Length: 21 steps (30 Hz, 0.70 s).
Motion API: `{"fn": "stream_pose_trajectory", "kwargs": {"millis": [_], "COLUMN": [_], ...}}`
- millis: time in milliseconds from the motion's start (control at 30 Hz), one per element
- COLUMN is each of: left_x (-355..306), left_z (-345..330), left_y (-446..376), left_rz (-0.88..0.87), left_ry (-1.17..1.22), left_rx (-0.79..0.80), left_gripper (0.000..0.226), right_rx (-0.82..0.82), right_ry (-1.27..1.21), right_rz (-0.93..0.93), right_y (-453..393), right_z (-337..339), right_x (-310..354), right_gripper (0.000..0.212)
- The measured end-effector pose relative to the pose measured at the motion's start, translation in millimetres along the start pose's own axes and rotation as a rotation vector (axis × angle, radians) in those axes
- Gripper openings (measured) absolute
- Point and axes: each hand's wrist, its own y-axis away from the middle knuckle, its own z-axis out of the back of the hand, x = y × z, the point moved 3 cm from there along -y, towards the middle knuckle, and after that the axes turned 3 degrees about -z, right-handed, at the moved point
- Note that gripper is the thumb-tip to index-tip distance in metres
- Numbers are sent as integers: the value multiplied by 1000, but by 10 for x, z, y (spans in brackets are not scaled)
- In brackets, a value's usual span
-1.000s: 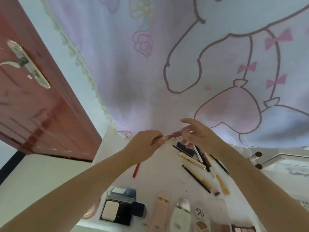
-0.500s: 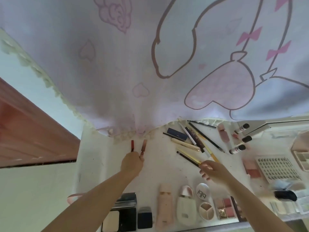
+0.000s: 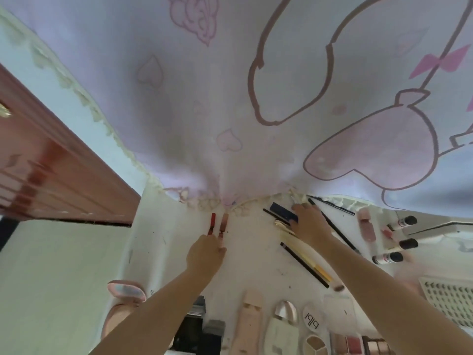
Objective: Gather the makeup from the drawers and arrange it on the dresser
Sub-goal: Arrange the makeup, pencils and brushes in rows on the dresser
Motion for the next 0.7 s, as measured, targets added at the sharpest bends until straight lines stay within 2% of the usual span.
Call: {"fn": "stream_pose_trajectory", "kwargs": {"millis": [100,200,367,567,700], "left_x": [42,68,-138,-628,-1004], "left_z": [6,49,224,352,431], "left_y": [111,183,251,302,457], "left_rz": [24,50,39,-129,-351], "left_ry": [-4,1,15,39,-52], "left_rx": [4,3,-12,-43,-183], "left_gripper": [32,32,35,43,59], "right_rx": [30,60,78,25,59], "right_ry": [127,122,176,-207,-308], "right_rz": [61,97,163,191,389], "right_y": [-138,-211,-234,-54,396], "right_z": [-12,-46,-33,126,388], "right_x": [46,24,-9,-160,-178], "right_gripper": [36,31,33,25,28]}}
